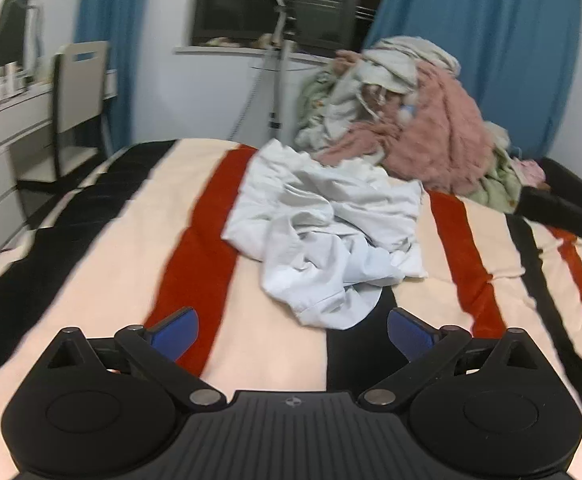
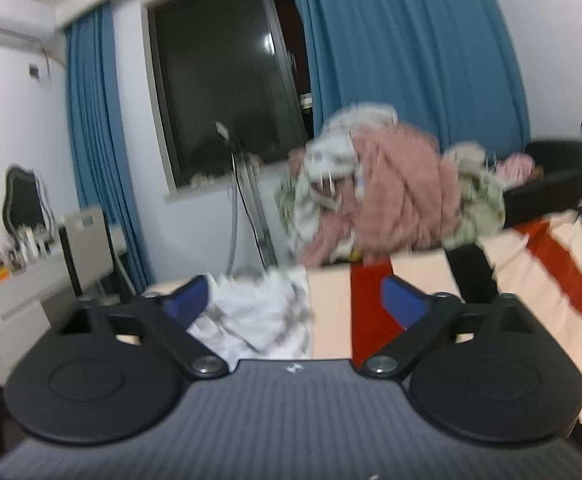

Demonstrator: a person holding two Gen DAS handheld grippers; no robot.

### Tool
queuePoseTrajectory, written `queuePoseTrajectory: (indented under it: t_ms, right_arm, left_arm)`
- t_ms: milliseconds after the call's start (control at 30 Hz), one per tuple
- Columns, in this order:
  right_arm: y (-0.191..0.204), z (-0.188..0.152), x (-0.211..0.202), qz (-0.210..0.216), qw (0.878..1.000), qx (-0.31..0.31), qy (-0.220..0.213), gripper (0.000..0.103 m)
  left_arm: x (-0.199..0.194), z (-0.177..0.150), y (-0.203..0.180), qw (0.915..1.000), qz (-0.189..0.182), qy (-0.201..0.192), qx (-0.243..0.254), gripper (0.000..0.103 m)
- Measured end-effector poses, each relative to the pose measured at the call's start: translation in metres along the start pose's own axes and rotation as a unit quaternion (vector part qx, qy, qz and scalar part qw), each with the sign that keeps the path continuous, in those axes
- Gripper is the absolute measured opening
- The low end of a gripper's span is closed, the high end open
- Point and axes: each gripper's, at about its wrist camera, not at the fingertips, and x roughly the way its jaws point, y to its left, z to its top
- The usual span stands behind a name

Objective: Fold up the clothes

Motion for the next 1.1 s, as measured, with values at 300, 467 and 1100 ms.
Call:
queuePoseTrajectory:
  t_ms: [300, 467, 1100]
  right_arm:
    - [-0.011, -0.082, 0.158, 0.06, 0.993, -0.039, 0.099, 0.058]
    - [0.016, -0.086, 0.218, 0.102, 0.987, -0.061, 0.104, 0.058]
    - [0.058, -0.006, 0.063, 0.067, 0.998, -0.006, 0.009, 0.009]
  left_arm:
    - [0.134, 0.005, 0.0, 0.9979, -0.046, -0.022, 0.041, 0.096]
    - [0.181, 0.016, 0.012, 0.9985, -0.047, 0.007, 0.027, 0.077]
    - [0.001, 0.01, 0.075, 0.9809, -0.156, -0.111, 0.035, 0.007]
